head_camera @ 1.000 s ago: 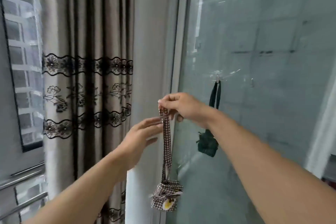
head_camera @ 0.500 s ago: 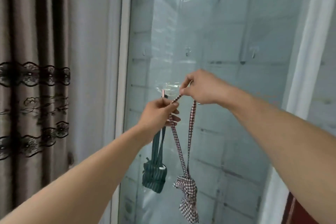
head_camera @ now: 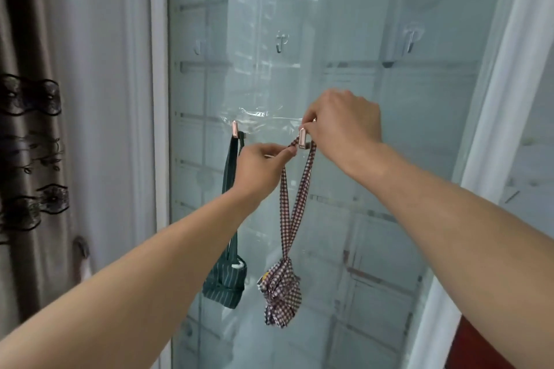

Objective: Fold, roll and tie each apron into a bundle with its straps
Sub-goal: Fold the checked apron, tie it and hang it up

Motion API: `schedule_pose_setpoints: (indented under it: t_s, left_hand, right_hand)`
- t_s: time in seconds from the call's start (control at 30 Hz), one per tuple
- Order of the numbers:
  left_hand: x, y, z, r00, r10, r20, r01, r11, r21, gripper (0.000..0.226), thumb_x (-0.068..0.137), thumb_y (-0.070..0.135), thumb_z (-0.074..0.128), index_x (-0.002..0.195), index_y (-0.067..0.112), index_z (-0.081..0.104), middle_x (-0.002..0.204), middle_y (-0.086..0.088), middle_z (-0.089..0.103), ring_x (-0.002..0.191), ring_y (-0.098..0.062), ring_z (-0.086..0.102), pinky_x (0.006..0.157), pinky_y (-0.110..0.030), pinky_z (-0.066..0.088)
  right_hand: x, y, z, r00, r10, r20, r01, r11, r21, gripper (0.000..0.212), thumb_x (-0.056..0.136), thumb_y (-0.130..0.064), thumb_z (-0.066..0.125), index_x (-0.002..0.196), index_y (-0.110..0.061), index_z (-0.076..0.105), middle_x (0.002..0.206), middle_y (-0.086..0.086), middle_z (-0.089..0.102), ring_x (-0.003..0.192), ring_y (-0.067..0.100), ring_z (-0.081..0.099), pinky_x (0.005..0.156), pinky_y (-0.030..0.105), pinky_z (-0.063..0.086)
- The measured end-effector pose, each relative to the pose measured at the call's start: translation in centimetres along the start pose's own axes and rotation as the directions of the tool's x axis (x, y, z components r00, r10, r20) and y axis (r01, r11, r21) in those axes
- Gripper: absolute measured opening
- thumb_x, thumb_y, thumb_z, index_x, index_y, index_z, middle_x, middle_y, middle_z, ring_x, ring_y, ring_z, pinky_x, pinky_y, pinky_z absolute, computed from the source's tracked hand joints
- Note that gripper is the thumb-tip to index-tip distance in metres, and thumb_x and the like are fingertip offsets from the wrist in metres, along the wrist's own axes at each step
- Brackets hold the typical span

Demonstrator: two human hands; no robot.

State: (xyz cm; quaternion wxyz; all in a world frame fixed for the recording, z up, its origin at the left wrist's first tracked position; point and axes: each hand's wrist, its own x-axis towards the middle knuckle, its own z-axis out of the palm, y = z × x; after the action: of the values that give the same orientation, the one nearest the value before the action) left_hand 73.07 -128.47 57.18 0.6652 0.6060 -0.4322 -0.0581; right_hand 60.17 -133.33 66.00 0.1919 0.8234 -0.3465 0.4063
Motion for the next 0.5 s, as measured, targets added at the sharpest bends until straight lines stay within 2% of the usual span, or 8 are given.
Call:
schedule_pose_setpoints:
  t_s: [0.03,0.1,0.3,0.4,0.5]
  left_hand:
    - [-0.1,-0.1,-0.2,1.000,0.012,0.013,-0.012,0.999,0.029,0.022,0.091,0.040,0.075,0.095,0.019,0.080,0.082,0.012,0.071,0.074,-0.001,0.064,0.069,-0.017,0.048]
    - [-0.2,-0.2,-0.4,0.999,0.020,0.038,-0.022,0.997,0.068,0.018,0.090,0.039,0.075,0.091,0.021,0.078,0.080,0.014,0.068,0.071,0.003,0.060,0.062,-0.012,0.041]
    - [-0.7,0.2,-1.8,0.985,0.011,0.175,-0.033,0.992,0.124,0.011,0.083,0.034,0.083,0.090,0.031,0.075,0.090,0.011,0.074,0.081,0.000,0.069,0.066,-0.010,0.048]
    - [-1.3,0.2,-2.9,0.981,0.017,0.192,-0.021,1.000,0.019,0.016,0.085,0.028,0.083,0.099,0.026,0.075,0.102,0.008,0.075,0.090,-0.008,0.073,0.075,-0.015,0.057]
    - [-1.9,-0.2,-4.7,0.998,0.009,0.058,-0.006,0.998,-0.055,0.012,0.089,0.019,0.079,0.100,0.016,0.076,0.098,-0.001,0.075,0.087,-0.010,0.073,0.077,-0.019,0.060]
  right_hand:
    - [0.2,-0.1,0.1,1.000,-0.005,0.004,0.006,1.000,-0.029,0.014,0.089,-0.019,0.069,0.093,-0.028,0.079,0.096,-0.003,0.073,0.085,0.027,0.067,0.066,0.030,0.035]
    - [0.5,-0.4,-0.1,0.999,-0.014,0.035,0.016,0.997,-0.071,0.020,0.086,-0.012,0.066,0.098,-0.024,0.077,0.102,0.001,0.073,0.091,0.031,0.068,0.068,0.031,0.038]
    - [1.5,-0.8,-1.1,0.994,-0.013,0.113,0.022,0.997,-0.078,0.025,0.086,-0.011,0.067,0.108,-0.021,0.074,0.105,0.004,0.071,0.093,0.032,0.068,0.072,0.031,0.038]
    - [1.4,-1.7,-1.9,0.999,-0.022,0.044,0.021,0.999,0.037,0.017,0.089,-0.017,0.066,0.101,-0.022,0.077,0.101,0.001,0.074,0.093,0.031,0.069,0.072,0.031,0.039]
    - [1.0,-4.5,-2.6,0.997,-0.069,-0.036,0.076,0.963,0.259,0.017,0.088,-0.024,0.064,0.092,-0.030,0.079,0.094,-0.007,0.076,0.090,0.024,0.069,0.071,0.030,0.043]
